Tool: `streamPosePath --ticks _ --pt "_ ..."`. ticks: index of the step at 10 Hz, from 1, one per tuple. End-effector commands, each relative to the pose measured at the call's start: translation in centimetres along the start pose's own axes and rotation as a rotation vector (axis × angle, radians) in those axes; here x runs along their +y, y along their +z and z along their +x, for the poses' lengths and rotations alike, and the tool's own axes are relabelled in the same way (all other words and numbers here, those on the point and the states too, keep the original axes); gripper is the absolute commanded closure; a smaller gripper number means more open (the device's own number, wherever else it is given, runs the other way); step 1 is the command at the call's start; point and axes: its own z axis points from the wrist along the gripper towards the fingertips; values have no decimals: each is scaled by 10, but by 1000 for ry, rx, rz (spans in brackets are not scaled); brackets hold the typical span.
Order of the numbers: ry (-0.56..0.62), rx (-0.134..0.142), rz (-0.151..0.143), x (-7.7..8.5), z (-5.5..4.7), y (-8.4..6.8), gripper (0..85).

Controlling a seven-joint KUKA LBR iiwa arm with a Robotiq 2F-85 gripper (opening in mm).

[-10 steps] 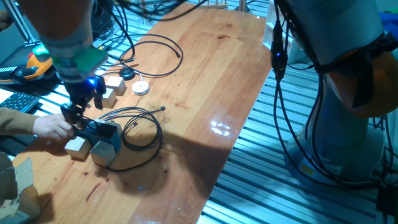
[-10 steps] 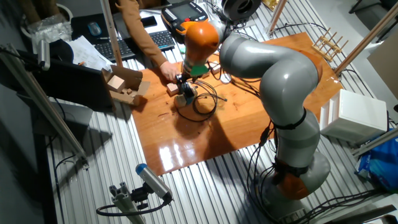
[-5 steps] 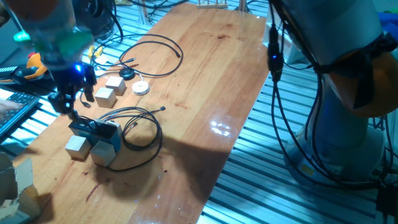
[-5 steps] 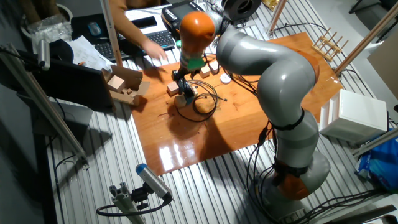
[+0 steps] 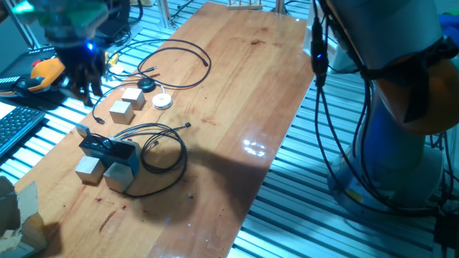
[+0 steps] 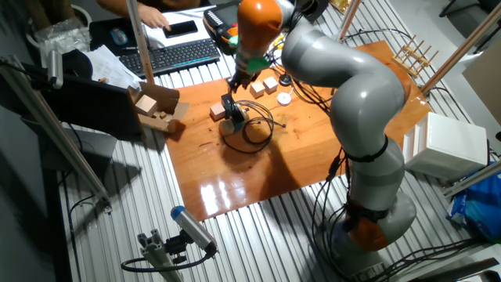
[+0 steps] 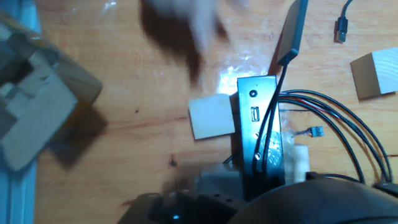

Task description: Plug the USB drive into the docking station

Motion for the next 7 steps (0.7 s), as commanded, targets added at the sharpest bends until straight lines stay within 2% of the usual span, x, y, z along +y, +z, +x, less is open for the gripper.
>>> streamPosePath --ticks 1,3,6,7 --pt "-33 -2 44 -12 1 -7 850" --pt "-81 6 33 -31 3 -16 850" --pt "-106 -11 5 -42 3 -19 850" --pt "-106 -13 2 -41 2 -19 850"
